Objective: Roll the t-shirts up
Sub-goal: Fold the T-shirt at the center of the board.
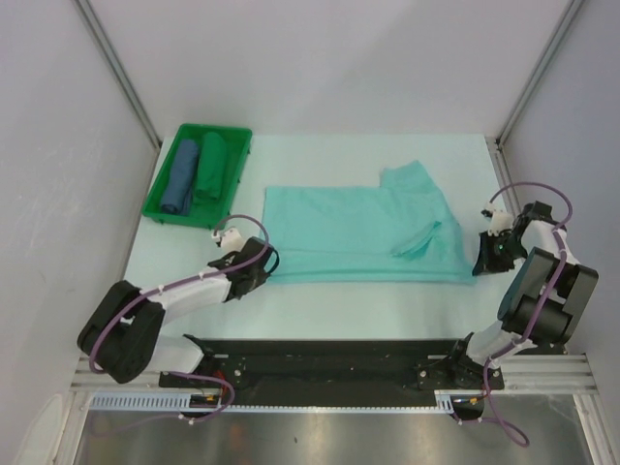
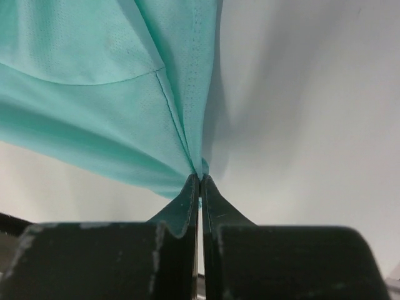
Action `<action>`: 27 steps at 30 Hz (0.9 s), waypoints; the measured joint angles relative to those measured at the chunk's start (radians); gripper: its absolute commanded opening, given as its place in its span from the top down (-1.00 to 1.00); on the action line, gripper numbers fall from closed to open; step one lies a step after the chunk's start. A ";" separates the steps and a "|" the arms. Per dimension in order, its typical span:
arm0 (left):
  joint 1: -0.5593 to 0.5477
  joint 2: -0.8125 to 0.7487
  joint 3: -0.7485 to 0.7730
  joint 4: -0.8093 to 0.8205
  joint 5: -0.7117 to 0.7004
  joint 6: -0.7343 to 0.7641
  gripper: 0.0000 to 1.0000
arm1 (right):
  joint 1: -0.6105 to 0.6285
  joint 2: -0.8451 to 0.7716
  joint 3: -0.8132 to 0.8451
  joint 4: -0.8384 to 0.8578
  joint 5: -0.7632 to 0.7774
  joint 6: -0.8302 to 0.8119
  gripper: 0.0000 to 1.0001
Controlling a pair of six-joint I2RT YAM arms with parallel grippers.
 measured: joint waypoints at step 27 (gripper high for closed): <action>0.145 0.172 0.529 -0.056 0.021 0.302 -0.31 | 0.414 -0.030 0.027 0.072 -0.069 -0.062 0.19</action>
